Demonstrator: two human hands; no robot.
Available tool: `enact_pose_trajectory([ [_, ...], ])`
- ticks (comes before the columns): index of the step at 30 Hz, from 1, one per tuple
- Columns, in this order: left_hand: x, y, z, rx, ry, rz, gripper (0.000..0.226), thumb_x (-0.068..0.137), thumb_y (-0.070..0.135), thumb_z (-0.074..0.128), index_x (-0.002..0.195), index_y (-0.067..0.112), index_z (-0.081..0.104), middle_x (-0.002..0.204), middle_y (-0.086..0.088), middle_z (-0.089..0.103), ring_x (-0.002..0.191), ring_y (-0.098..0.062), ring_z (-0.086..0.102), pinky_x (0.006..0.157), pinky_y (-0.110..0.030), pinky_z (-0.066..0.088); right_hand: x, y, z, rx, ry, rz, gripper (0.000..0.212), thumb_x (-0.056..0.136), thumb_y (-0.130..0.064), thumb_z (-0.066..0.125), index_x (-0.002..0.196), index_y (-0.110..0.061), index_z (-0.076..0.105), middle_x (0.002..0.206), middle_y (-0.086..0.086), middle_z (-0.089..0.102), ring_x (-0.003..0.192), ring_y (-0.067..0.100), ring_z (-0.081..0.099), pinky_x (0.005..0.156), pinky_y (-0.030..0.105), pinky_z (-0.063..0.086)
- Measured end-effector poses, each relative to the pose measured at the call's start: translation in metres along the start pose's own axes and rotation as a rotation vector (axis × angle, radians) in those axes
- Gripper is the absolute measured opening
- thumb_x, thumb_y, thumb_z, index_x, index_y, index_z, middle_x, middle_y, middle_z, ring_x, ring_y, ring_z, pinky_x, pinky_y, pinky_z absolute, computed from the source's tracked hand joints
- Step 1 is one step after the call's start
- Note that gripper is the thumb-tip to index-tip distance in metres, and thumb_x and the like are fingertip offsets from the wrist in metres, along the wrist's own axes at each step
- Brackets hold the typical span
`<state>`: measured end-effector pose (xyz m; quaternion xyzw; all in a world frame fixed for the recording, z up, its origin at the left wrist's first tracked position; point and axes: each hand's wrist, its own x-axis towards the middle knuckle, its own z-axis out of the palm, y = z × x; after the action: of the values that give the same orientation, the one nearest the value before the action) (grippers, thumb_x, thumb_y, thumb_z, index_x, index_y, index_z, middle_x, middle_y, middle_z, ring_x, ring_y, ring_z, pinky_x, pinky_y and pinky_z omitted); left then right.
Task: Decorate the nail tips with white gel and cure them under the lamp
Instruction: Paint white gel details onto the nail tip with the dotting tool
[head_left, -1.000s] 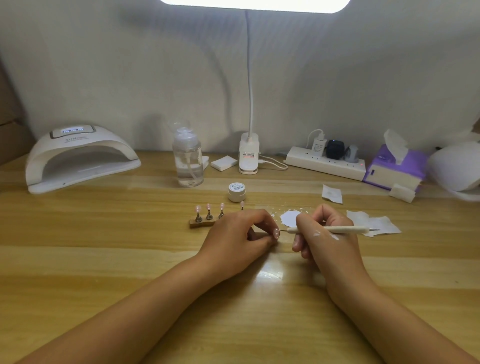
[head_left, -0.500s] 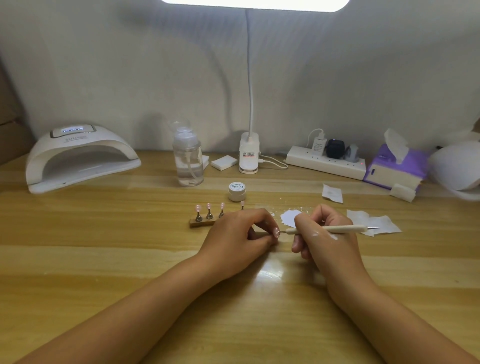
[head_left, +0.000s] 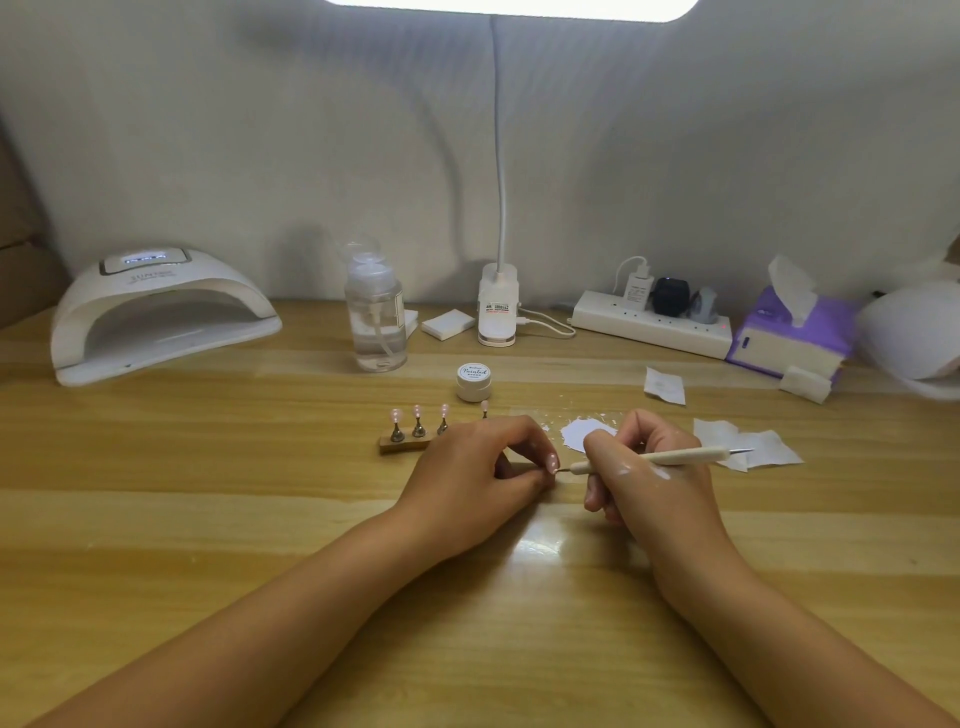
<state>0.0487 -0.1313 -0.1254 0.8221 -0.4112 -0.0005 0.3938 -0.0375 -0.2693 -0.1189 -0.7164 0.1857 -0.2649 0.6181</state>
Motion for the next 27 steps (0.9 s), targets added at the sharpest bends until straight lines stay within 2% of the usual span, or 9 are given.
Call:
enact_pose_trajectory([
  [4, -0.0001, -0.001, 0.0005, 0.006, 0.006, -0.003, 0.023, 0.084, 0.021, 0.07, 0.077, 0.041, 0.061, 0.077, 0.029, 0.063, 0.06, -0.003, 0.058, 0.058, -0.014, 0.034, -0.0019, -0.0005, -0.001, 0.0, -0.011, 0.008, 0.027, 0.073, -0.016, 0.062, 0.056, -0.018, 0.042, 0.046, 0.012, 0.06, 0.044, 0.013, 0.044, 0.053, 0.028, 0.034],
  [8, 0.0001, -0.0016, 0.0007, 0.003, 0.006, -0.001, 0.022, 0.084, 0.021, 0.07, 0.078, 0.041, 0.062, 0.077, 0.03, 0.063, 0.06, -0.002, 0.058, 0.057, -0.012, 0.033, -0.0012, 0.0004, -0.0014, -0.01, -0.001, 0.0, 0.031, 0.08, -0.005, 0.061, 0.058, -0.015, 0.042, 0.046, 0.012, 0.059, 0.044, 0.014, 0.044, 0.053, 0.027, 0.034],
  [13, 0.0003, -0.0021, 0.0017, -0.007, 0.013, -0.002, 0.021, 0.084, 0.022, 0.071, 0.078, 0.041, 0.061, 0.083, 0.026, 0.067, 0.06, -0.002, 0.059, 0.061, -0.017, 0.038, -0.0019, -0.0024, -0.0028, 0.113, 0.054, 0.004, 0.028, 0.084, -0.004, 0.058, 0.062, -0.014, 0.044, 0.045, 0.008, 0.056, 0.037, 0.008, 0.043, 0.038, 0.017, 0.034],
  [15, 0.0001, -0.0024, 0.0018, -0.005, 0.011, -0.005, 0.02, 0.084, 0.023, 0.071, 0.079, 0.04, 0.062, 0.085, 0.026, 0.068, 0.06, -0.002, 0.059, 0.061, -0.017, 0.039, -0.0017, -0.0037, -0.0047, 0.182, 0.09, -0.003, 0.022, 0.087, -0.004, 0.057, 0.069, -0.011, 0.047, 0.046, 0.005, 0.057, 0.037, 0.008, 0.045, 0.037, 0.016, 0.036],
  [19, -0.0002, -0.0036, 0.0024, -0.006, 0.03, 0.0, 0.015, 0.083, 0.024, 0.071, 0.081, 0.037, 0.064, 0.089, 0.025, 0.069, 0.061, -0.001, 0.06, 0.06, -0.015, 0.037, -0.0023, -0.0024, -0.0057, 0.128, 0.145, -0.145, 0.02, 0.099, -0.021, 0.057, 0.084, -0.009, 0.05, 0.056, 0.001, 0.064, 0.048, 0.011, 0.06, 0.043, 0.02, 0.046],
  [22, -0.0003, -0.0044, 0.0037, -0.01, 0.05, 0.002, 0.012, 0.083, 0.025, 0.071, 0.083, 0.035, 0.065, 0.09, 0.024, 0.069, 0.062, -0.002, 0.061, 0.06, -0.018, 0.038, -0.002, 0.0001, -0.0046, 0.022, 0.16, -0.169, 0.02, 0.102, -0.032, 0.052, 0.089, -0.017, 0.048, 0.063, 0.002, 0.067, 0.062, 0.013, 0.072, 0.05, 0.026, 0.051],
  [27, -0.0005, -0.0027, 0.0037, -0.029, 0.134, 0.039, 0.015, 0.083, 0.021, 0.071, 0.082, 0.034, 0.065, 0.091, 0.023, 0.066, 0.068, -0.003, 0.062, 0.061, -0.015, 0.04, 0.0013, 0.0051, -0.0038, -0.053, 0.151, -0.172, 0.02, 0.102, -0.038, 0.049, 0.09, -0.022, 0.047, 0.065, -0.003, 0.065, 0.072, 0.012, 0.074, 0.057, 0.034, 0.052],
])
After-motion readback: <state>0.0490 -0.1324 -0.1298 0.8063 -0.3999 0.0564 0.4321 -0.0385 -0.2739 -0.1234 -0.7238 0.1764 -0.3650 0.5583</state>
